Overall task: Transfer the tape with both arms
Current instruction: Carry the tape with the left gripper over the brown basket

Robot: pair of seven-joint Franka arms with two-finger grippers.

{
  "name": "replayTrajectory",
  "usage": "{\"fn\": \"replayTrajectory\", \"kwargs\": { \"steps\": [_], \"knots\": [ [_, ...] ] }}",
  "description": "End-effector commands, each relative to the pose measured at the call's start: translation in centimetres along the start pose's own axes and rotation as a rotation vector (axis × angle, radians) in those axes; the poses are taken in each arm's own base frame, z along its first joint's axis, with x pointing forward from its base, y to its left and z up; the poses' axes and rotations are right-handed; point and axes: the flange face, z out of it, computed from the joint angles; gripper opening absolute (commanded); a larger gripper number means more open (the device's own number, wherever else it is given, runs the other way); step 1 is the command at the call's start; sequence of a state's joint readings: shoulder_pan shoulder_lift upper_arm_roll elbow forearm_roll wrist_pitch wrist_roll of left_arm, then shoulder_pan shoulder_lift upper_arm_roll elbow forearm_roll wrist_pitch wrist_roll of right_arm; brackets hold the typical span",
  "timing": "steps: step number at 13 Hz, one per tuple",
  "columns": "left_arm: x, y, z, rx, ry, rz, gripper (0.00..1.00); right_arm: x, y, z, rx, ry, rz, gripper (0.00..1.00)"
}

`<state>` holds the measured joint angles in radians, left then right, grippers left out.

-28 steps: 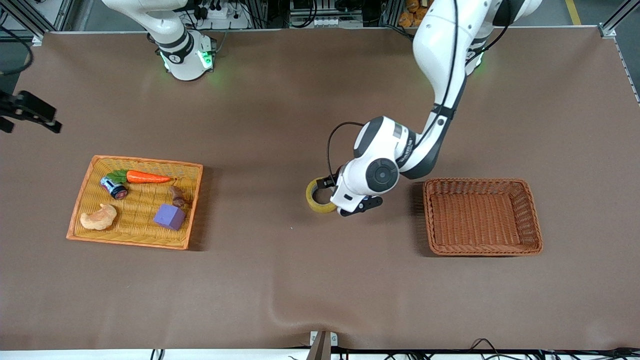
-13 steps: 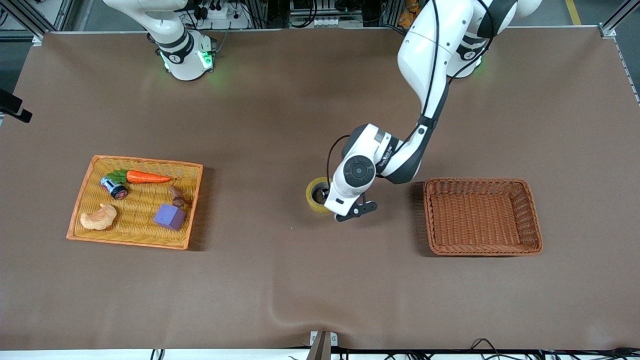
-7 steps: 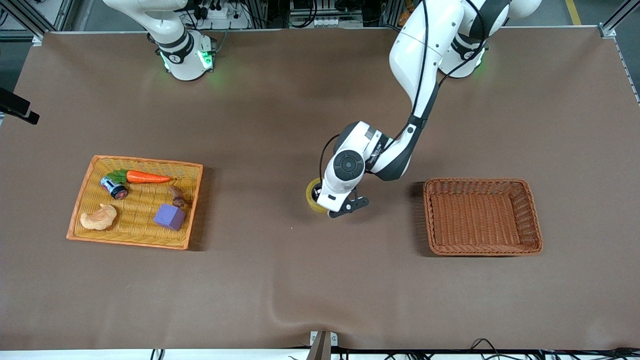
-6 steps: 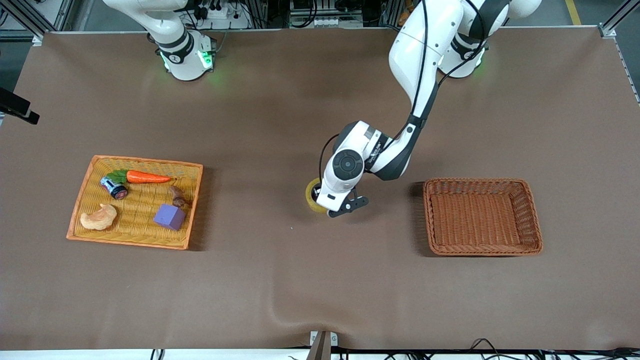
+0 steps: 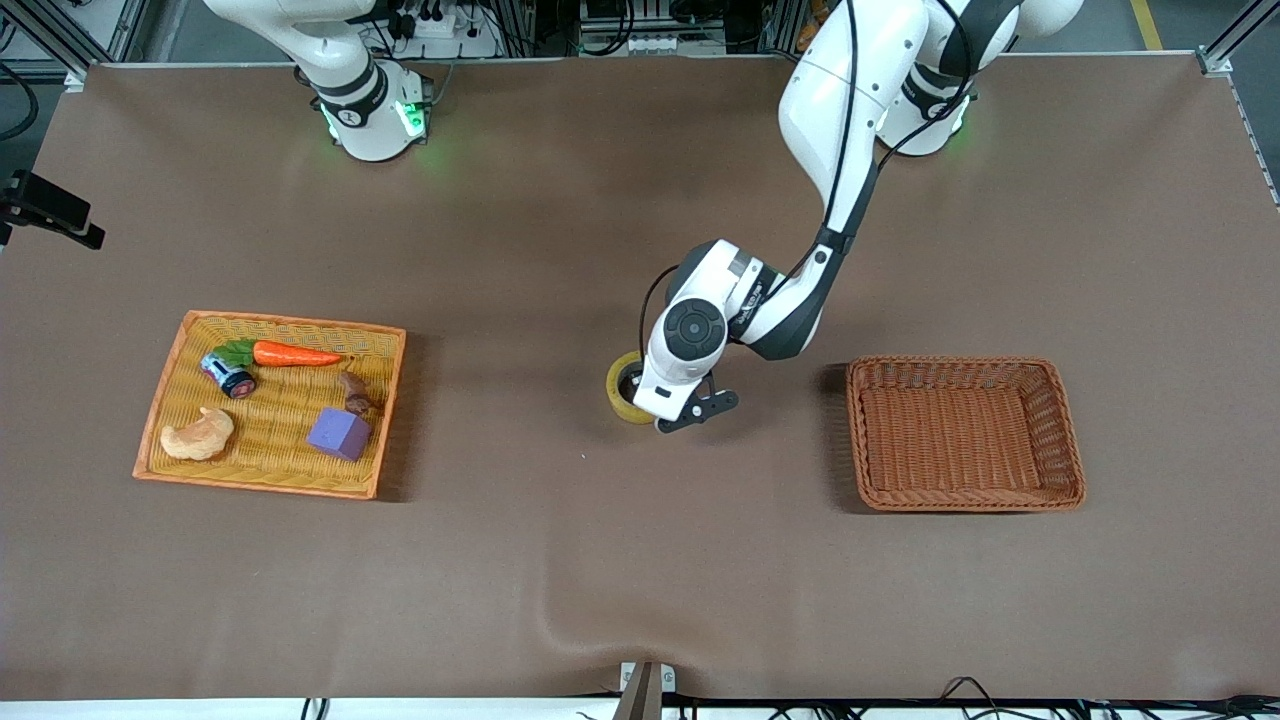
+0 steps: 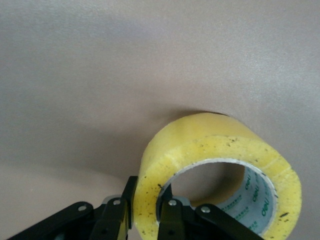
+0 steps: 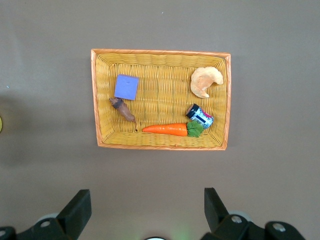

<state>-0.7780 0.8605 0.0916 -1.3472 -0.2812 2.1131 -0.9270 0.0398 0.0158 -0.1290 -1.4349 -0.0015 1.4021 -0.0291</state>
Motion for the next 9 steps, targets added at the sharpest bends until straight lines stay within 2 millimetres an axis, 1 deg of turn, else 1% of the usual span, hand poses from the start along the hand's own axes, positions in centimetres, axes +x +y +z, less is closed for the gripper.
{"fn": "replayTrajectory", "kwargs": {
  "steps": [1, 2, 3, 4, 5, 6, 7, 8, 9],
  "knots": [
    [-0.3, -0.5, -5.0, 0.013, 0.015, -0.016, 0.00, -0.5, 0.4, -1.1, -0.020, 0.019, 0.016, 1.00],
    [-0.3, -0.9, -7.3, 0.016, 0.008, -0.009, 0.00, -0.5, 0.8, -1.1, -0.018, 0.020, 0.023, 1.00],
    [1.3, -2.5, -10.2, 0.026, 0.020, -0.021, 0.00, -0.6, 1.1, -1.1, -0.009, 0.017, 0.031, 1.00],
    [1.8, -3.7, -12.0, 0.058, 0.027, -0.001, 0.00, -0.5, 1.3, -0.9, -0.006, 0.013, 0.027, 1.00],
    [2.6, -4.9, -12.8, 0.101, 0.041, 0.021, 0.00, -0.4, 1.4, -0.7, -0.005, 0.008, 0.024, 1.00],
    [3.9, -5.9, -13.4, 0.124, 0.067, 0.020, 0.00, 0.0, 1.3, -0.1, -0.006, -0.005, 0.031, 1.00],
    [5.3, -7.1, -14.3, 0.127, 0.084, 0.005, 0.00, 0.0, 1.5, 0.1, -0.005, -0.008, 0.039, 1.00],
    [6.7, -8.7, -14.9, 0.130, 0.085, -0.008, 0.00, 0.0, 1.6, 0.0, -0.004, -0.007, 0.039, 1.00],
    [8.1, -11.0, -16.0, 0.145, 0.088, 0.004, 0.00, -0.1, 1.6, -0.3, -0.007, -0.001, 0.041, 1.00]
  ]
}}
